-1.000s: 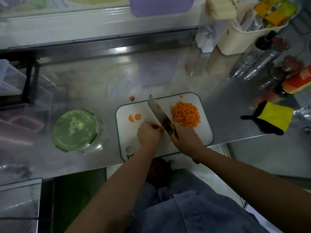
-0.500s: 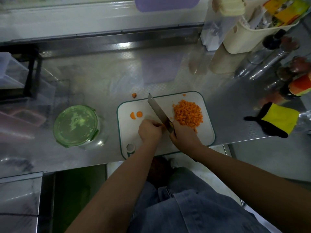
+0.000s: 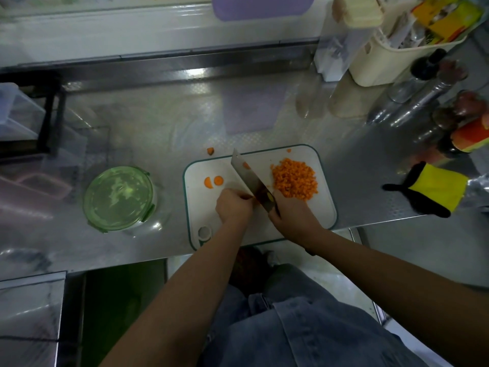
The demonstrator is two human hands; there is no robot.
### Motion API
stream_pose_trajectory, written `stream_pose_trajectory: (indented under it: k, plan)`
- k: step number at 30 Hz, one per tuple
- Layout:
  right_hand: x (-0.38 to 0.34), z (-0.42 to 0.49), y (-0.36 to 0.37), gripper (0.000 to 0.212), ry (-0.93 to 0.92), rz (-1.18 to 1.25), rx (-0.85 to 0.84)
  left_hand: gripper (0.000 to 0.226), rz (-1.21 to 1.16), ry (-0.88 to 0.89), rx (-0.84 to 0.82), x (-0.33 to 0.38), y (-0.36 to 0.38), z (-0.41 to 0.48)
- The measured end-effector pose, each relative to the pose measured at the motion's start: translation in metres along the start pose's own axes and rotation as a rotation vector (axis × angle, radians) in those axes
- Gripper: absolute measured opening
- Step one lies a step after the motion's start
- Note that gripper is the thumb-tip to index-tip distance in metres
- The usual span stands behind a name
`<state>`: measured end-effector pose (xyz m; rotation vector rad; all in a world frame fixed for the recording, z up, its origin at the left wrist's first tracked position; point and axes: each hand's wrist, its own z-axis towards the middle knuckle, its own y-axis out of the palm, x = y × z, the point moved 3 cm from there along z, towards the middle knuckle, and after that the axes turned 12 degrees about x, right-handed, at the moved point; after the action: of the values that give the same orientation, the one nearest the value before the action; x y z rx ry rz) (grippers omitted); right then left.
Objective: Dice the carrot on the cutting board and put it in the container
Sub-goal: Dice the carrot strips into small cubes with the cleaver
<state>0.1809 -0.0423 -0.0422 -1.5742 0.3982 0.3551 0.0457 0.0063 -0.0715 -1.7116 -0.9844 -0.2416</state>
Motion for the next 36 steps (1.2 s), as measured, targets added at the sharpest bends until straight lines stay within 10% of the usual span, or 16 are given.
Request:
stream_pose_trajectory:
  k: [36]
  plan:
    - [-0.004, 0.003, 0.013, 0.012, 0.047, 0.015, -0.018, 0.020, -0.015, -0.007, 0.015, 0.001, 0.001, -0.002]
